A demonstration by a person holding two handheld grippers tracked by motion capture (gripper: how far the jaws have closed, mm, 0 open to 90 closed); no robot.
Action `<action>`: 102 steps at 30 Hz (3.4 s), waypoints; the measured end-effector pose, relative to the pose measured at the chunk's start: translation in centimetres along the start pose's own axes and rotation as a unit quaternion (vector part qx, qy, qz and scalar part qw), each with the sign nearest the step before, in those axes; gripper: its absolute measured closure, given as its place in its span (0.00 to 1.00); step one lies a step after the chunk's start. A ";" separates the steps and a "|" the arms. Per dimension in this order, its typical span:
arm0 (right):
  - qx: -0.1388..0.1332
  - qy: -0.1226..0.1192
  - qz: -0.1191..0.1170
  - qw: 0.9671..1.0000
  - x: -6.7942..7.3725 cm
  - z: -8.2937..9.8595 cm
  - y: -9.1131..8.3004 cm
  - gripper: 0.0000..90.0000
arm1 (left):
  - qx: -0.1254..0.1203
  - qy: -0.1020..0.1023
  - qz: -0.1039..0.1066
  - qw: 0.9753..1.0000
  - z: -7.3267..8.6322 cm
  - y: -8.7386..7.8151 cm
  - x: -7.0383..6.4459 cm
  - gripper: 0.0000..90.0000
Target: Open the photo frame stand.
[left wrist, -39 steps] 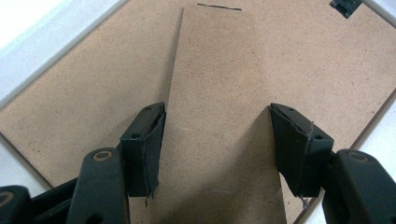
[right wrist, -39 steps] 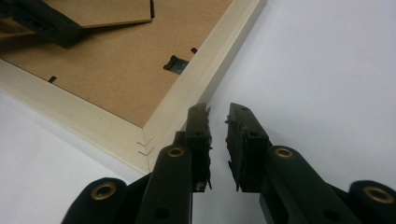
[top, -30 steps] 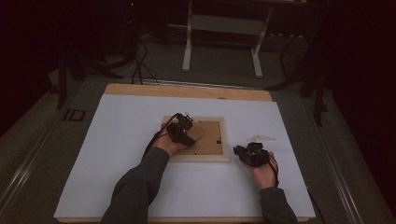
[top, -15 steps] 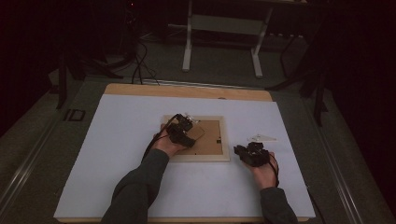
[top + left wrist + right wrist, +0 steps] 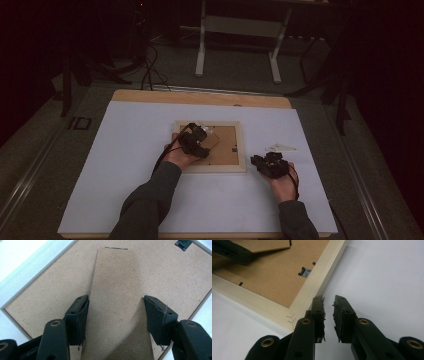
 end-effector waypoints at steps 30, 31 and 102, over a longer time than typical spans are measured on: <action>-0.006 0.003 -0.001 1.000 -0.1 -0.3 -0.1 0.82 | -0.055 0.034 -0.058 0.996 0.0 -1.7 -1.2 0.45; -0.006 0.003 -0.001 1.000 -0.1 -0.3 -0.2 0.82 | -0.056 0.035 -0.060 0.996 0.0 -1.7 -1.2 0.45; -0.020 0.041 -0.072 0.996 -1.7 -8.4 2.1 0.71 | -0.128 0.096 -0.133 0.978 0.4 -3.7 -2.8 0.45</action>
Point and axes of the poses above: each handheld gripper's, and its own axes: y roughly forward along the jaws, z roughly out of its underside, x roughly to its left, the point moved 8 cm from there along y, roughly forward along the jaws, and after that the axes turned 7 degrees about -y, right-handed, at the moved point
